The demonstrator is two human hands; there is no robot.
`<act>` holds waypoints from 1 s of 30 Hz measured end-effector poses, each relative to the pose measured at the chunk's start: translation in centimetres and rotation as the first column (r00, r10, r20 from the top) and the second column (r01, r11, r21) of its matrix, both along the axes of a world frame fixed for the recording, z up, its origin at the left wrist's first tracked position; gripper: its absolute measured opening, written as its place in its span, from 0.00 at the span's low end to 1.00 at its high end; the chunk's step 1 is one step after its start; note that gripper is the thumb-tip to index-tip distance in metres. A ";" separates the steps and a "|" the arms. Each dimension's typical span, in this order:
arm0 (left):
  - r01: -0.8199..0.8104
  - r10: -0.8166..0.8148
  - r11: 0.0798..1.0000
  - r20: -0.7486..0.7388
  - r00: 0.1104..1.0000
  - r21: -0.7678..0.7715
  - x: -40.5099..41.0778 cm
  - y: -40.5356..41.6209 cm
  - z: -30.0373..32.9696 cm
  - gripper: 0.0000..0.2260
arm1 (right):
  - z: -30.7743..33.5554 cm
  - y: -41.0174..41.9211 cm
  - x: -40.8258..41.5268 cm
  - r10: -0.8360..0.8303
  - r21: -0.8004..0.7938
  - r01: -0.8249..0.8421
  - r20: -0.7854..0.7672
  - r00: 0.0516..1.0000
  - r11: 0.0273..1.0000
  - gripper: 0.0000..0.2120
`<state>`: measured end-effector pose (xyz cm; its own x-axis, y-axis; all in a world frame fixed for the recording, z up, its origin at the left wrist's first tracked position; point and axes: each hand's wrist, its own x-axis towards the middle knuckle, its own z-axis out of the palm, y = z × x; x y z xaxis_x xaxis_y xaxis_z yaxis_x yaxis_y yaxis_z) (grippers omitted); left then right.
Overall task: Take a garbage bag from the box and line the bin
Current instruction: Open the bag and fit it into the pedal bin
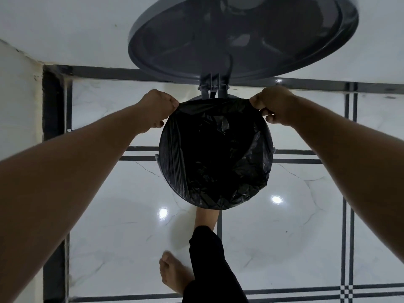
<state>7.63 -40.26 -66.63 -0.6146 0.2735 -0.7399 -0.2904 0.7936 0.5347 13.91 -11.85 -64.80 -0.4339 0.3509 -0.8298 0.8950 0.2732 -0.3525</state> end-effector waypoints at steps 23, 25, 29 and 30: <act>-0.188 0.248 0.966 -0.419 0.873 0.179 2.4 1.4 0.3 0.05 | -0.9 -0.5 0.2 0.165 0.229 -0.134 -0.120 0.979 0.964 0.06; -0.167 0.219 0.975 -0.496 0.840 0.148 2.6 1.9 -0.1 0.03 | -1.2 -0.9 0.3 0.178 0.305 -0.135 -0.118 0.977 0.943 0.12; -0.238 0.249 0.968 -0.435 0.865 0.081 1.9 3.2 -0.9 0.07 | -0.8 -1.7 0.0 0.192 0.296 -0.159 -0.089 0.977 0.942 0.14; -0.277 0.278 0.959 -0.382 0.881 0.059 1.5 3.5 -1.2 0.09 | -0.6 -1.8 0.0 0.137 0.244 -0.114 -0.080 0.987 0.963 0.13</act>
